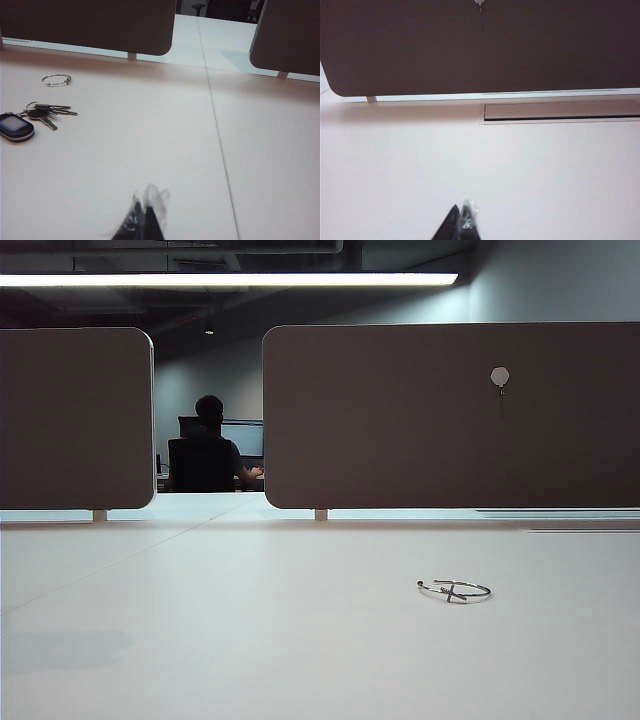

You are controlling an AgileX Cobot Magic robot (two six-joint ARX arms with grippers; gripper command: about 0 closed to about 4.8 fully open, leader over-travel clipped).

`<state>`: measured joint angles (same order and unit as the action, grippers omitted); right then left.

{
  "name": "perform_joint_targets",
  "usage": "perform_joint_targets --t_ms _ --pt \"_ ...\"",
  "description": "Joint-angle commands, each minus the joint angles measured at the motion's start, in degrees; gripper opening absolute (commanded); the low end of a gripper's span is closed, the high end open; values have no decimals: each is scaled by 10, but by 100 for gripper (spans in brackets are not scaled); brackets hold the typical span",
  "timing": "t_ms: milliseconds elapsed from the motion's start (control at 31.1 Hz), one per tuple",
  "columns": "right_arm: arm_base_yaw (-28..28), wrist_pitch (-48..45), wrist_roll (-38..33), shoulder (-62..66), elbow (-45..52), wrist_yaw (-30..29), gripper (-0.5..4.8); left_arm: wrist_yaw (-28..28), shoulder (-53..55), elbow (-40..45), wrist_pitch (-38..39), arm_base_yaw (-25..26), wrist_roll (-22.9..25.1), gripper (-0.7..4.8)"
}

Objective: Hang the earring on the hook.

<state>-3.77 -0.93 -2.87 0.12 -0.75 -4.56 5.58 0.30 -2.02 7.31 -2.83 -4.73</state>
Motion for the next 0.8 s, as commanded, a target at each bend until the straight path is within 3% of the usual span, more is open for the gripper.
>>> perform_joint_targets --t_ms 32,321,418,450,482,514,547,611,643,804 --pt "-1 -4 2 0 -3 10 -3 2 0 0 -5 0 2 -6" --pt "0 -9 1 0 -4 3 -1 -6 0 -1 -16 0 2 -6" --pt "2 -6 1 0 -29 -33 0 -26 0 -12 -39 0 -12 -5" --pt "3 1 2 0 -41 -55 15 -29 0 -23 -37 0 -19 -5" --pt "5 13 2 0 -53 -68 73 -28 0 -33 -38 0 -23 -1" --pt "6 28 1 0 -66 -76 160 -29 0 -42 -38 0 -23 18" --pt "10 49 1 0 -82 -85 256 -31 1 -52 -37 0 -25 72" --pt "21 69 1 0 -105 -94 356 -45 1 -65 -37 0 -28 195" --pt "26 74 1 0 -114 -94 370 -63 3 -73 -36 0 -28 259" --pt "62 95 46 26 -167 -97 386 -145 43 -113 -35 -1 -48 379"
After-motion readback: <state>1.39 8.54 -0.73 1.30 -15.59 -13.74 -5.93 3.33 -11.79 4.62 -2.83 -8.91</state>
